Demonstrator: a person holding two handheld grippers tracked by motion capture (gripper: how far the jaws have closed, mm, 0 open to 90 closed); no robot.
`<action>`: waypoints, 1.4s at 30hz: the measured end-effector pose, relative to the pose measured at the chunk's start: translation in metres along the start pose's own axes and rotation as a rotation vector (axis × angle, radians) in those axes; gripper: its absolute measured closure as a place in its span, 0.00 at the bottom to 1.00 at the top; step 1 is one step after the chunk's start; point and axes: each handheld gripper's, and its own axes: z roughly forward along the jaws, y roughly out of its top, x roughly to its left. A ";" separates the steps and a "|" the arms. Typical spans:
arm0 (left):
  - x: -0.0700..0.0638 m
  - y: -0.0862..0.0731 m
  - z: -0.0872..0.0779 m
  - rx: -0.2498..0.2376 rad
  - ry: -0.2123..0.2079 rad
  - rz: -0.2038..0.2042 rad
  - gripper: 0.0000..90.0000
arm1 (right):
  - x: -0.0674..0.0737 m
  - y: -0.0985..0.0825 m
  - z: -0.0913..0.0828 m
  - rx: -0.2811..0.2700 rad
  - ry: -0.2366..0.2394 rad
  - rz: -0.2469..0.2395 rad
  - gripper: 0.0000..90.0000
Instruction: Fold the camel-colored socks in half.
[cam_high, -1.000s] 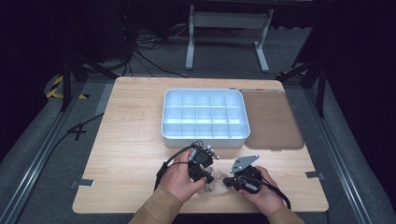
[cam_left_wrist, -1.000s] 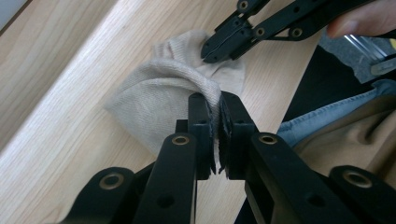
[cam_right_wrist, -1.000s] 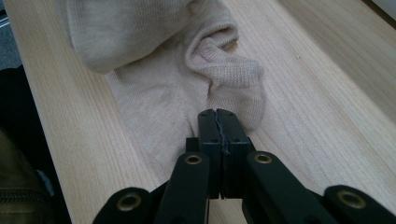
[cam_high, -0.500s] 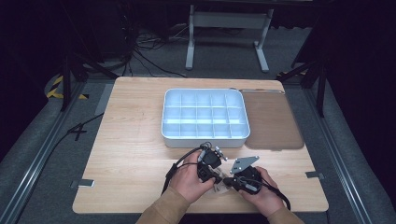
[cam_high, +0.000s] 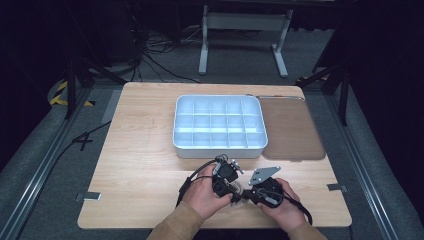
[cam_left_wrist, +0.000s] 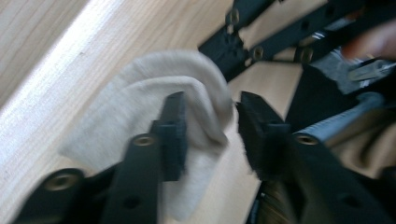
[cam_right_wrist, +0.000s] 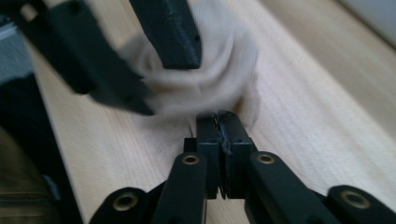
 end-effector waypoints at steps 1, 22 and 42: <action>-0.001 -0.002 -0.006 -0.020 -0.001 0.005 0.63 | -0.001 0.001 -0.006 -0.014 0.007 0.007 0.97; 0.021 -0.054 -0.059 -0.104 0.196 -0.089 0.83 | 0.031 0.042 0.000 -0.032 0.007 -0.109 0.93; 0.020 -0.025 0.002 -0.032 0.190 0.084 1.00 | 0.017 0.016 0.000 0.009 -0.020 -0.072 0.92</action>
